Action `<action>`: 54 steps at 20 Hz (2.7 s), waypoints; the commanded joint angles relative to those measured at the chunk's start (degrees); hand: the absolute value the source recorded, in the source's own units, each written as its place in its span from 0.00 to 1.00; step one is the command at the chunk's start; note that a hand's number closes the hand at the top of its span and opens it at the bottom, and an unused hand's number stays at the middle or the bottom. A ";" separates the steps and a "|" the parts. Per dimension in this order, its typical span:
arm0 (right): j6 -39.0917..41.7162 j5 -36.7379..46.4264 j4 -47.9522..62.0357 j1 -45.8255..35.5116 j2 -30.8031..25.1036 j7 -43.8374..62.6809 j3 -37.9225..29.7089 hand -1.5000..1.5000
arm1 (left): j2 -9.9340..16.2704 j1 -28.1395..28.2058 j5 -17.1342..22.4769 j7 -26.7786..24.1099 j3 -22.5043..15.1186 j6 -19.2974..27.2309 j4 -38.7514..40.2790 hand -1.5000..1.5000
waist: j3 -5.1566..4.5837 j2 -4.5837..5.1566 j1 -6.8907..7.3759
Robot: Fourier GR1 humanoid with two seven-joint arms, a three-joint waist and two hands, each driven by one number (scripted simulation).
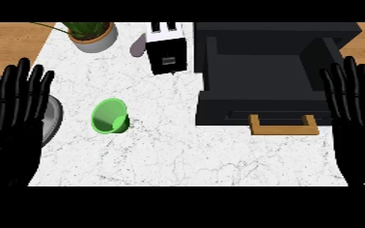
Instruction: Pick up the cup, place it into the drawer and close the drawer
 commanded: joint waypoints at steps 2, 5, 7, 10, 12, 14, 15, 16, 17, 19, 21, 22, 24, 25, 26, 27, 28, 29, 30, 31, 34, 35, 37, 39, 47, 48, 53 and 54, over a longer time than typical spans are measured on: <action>2.48 -2.71 2.30 -1.33 -1.38 -3.09 -2.89 0.00 | 3.45 -0.69 8.09 -3.52 1.86 -8.57 3.50 0.00 | 0.73 -0.20 0.00; 0.28 0.02 0.49 -1.72 0.17 -1.55 -0.45 0.00 | 9.73 -3.66 18.50 -4.37 4.64 -19.32 5.13 0.00 | 0.66 -0.12 -0.20; 5.12 -0.98 3.05 1.17 -2.24 1.84 2.88 0.00 | 4.84 -0.12 23.81 3.24 1.95 -16.77 10.03 0.00 | 0.65 0.23 -0.21; 4.09 -1.08 2.72 -1.60 -0.91 5.07 4.24 0.00 | 6.39 -2.43 27.45 0.01 4.93 -21.04 18.57 0.00 | 0.65 -0.02 -0.27; 7.63 -5.13 5.09 -1.96 -3.92 4.51 -0.14 0.00 | 10.25 -4.63 32.18 2.38 9.03 -24.02 19.69 0.00 | 0.73 -0.15 -0.13; 4.55 -0.67 7.04 -5.36 -1.23 5.66 2.82 0.00 | 8.77 -8.65 27.63 0.10 7.17 -23.91 26.03 0.00 | 0.73 -0.14 -0.20; 9.21 -7.28 10.41 -4.83 -4.83 1.88 -4.42 0.00 | 9.86 -4.11 29.42 0.73 8.81 -25.33 22.76 0.00 | 0.75 -0.19 0.02; 4.83 -2.23 6.28 -6.86 -1.45 7.60 1.12 0.00 | 9.28 -5.55 28.69 2.35 8.14 -24.34 23.47 0.00 | 0.74 -0.24 0.00; 6.91 -4.08 9.52 -8.72 -2.72 5.05 -0.78 0.00 | 10.05 -10.33 26.18 -1.32 9.22 -25.44 31.04 0.00 | 0.73 -0.15 -0.18; 6.45 -3.43 8.63 -8.57 -2.59 5.97 -0.52 0.00 | 10.22 -12.36 22.26 -5.70 9.22 -27.21 38.66 0.00 | 0.72 -0.10 -0.38; 8.21 -5.51 14.61 -11.21 -3.90 3.08 -4.22 0.00 | 7.64 -10.48 19.35 -7.14 7.66 -25.08 38.73 0.00 | 0.74 -0.11 -0.15; 7.48 -3.78 10.20 -7.30 -2.74 3.02 -2.30 0.00 | 9.36 -11.95 19.57 -8.24 8.90 -27.43 42.34 0.00 | 0.73 -0.17 -0.31; 8.54 -4.61 9.64 -9.55 -4.03 4.48 -2.91 0.00 | 10.25 -10.05 17.77 -10.08 9.26 -28.23 44.53 0.00 | 0.73 -0.20 -0.22; 7.25 -3.15 13.45 -12.11 -3.03 3.56 -2.79 0.00 | 9.02 -10.82 15.92 -11.45 8.22 -27.64 46.51 0.00 | 0.73 -0.17 -0.11; 7.93 -4.30 10.35 -10.12 -3.71 5.36 -3.26 0.00 | 9.29 -16.57 14.22 -14.09 9.16 -26.94 53.50 0.00 | 0.72 -0.13 -0.52; 7.65 -3.49 13.41 -12.09 -2.89 3.45 -3.17 0.00 | 10.35 -12.16 16.53 -11.73 10.02 -28.25 49.39 0.00 | 0.74 -0.20 -0.06; 8.34 -4.75 9.93 -11.11 -3.90 6.43 -3.11 0.00 | 9.97 -17.34 12.49 -18.64 10.34 -27.92 59.93 0.00 | 0.69 -0.07 -0.71; 8.08 -4.08 13.51 -12.90 -3.63 4.78 -3.57 0.00 | 9.59 -20.41 11.17 -18.25 9.87 -26.18 62.55 0.00 | 0.70 -0.04 -0.62; 5.85 -1.71 11.83 -13.73 -1.97 5.98 -1.43 0.00 | 8.55 -12.21 9.11 -21.84 8.50 -25.99 56.92 0.00 | 0.71 -0.17 -0.11; 7.58 -5.26 10.58 -12.74 -3.72 6.92 -4.64 0.00 | 11.09 -16.25 9.59 -23.58 10.80 -27.82 64.33 0.00 | 0.70 -0.12 -0.48; 8.64 -5.36 11.14 -12.89 -4.42 5.84 -5.19 0.00 | 11.48 -17.37 6.20 -29.78 10.31 -28.66 73.03 0.00 | 0.68 -0.04 -0.74; 9.32 -3.85 14.66 -11.55 -3.87 1.12 -5.08 0.00 | 11.50 -19.06 6.58 -27.15 10.65 -27.13 72.52 0.00 | 0.72 -0.13 -0.38; 8.04 -3.42 13.02 -14.90 -3.63 5.77 -4.03 0.00 | 12.17 -20.67 4.66 -31.78 10.66 -28.28 79.35 0.00 | 0.70 -0.10 -0.47; 7.82 -4.04 14.39 -15.71 -3.38 5.11 -4.80 0.00 | 10.80 -21.12 0.78 -38.34 9.45 -26.06 85.43 0.00 | 0.67 0.00 -0.68; 8.32 -4.06 13.90 -15.37 -2.97 4.91 -4.58 0.00 | 14.85 -28.16 -3.28 -50.88 10.78 -26.98 104.96 0.00 | 0.56 0.33 -1.46; 9.70 -5.93 12.31 -14.34 -4.67 6.10 -6.39 0.00 | 14.08 -29.71 -3.39 -51.31 10.84 -25.73 105.33 0.00 | 0.58 0.25 -1.54; 10.28 -6.05 12.54 -15.21 -4.77 6.69 -5.72 0.00 | 12.15 -29.34 -4.23 -55.87 10.72 -23.16 107.99 0.00 | 0.47 0.56 -2.12; 11.23 -6.43 16.16 -15.18 -5.33 4.01 -7.21 0.00 | 13.84 -30.10 -3.81 -55.49 11.09 -25.41 108.13 0.00 | 0.52 0.56 -1.75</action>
